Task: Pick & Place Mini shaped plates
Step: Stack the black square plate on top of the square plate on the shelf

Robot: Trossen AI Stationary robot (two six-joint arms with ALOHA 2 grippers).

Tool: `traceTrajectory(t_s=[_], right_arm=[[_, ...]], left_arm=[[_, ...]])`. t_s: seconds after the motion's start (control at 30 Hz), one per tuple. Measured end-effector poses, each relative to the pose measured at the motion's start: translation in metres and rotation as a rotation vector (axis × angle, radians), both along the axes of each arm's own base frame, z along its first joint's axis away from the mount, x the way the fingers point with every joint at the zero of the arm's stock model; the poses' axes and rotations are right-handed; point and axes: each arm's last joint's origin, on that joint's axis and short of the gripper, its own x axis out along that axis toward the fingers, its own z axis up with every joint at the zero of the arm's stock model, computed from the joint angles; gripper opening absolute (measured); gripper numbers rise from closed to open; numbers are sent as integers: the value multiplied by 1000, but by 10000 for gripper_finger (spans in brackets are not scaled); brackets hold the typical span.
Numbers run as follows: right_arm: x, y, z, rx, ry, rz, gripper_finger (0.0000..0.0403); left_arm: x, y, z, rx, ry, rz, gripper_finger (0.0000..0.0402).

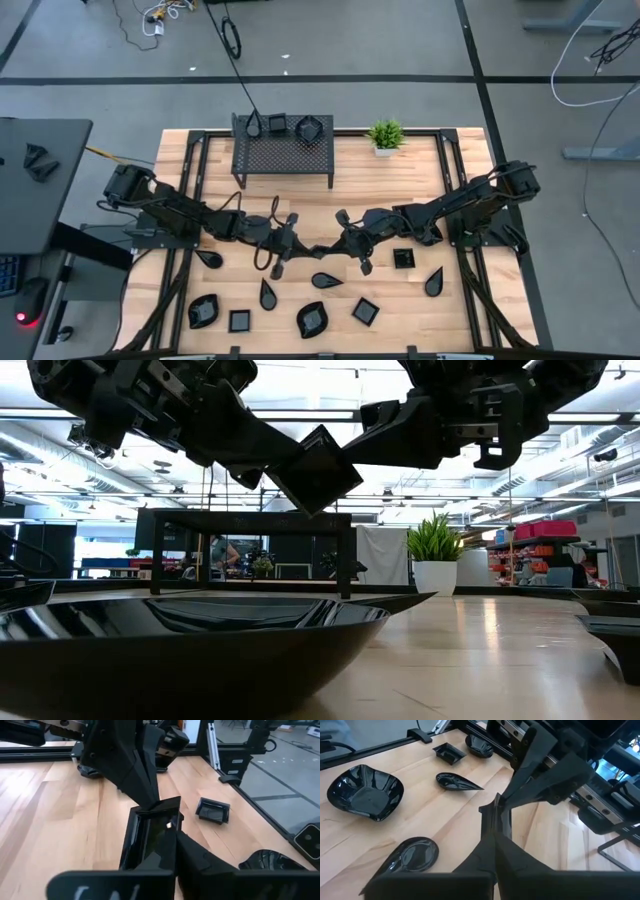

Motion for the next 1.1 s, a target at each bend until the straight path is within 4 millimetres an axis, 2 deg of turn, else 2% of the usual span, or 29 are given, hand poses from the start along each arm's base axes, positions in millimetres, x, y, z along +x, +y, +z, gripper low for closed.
traceTrajectory(t_s=[0.17, 0.4, 0.47, 0.57, 0.73, 0.9, 1.0, 1.1], right_arm=[[1, 1, 4, 27, -35, 0, 30], [-5, -1, 29, -4, -153, -25, 106], [-8, -4, 37, -9, -163, -94, 126], [-11, -8, 38, 23, -124, -180, 146], [-11, -9, 23, 126, 14, -239, 153], [-3, -7, 6, 203, 55, -275, 138], [4, -6, -1, 219, 26, -274, 126], [8, -5, -3, 232, -11, -270, 115]], left_arm=[[0, -1, 0, -15, 5, -43, 4], [-2, -1, -1, -53, 38, -45, 3], [-4, 0, 4, -61, 38, -29, 2], [-8, 9, 27, -42, 72, 12, 2], [-14, 41, 90, 150, 264, 199, 1], [-19, 93, 155, 416, 436, 422, 1], [-18, 130, 176, 543, 464, 495, 1], [-19, 165, 184, 673, 487, 537, 1]])
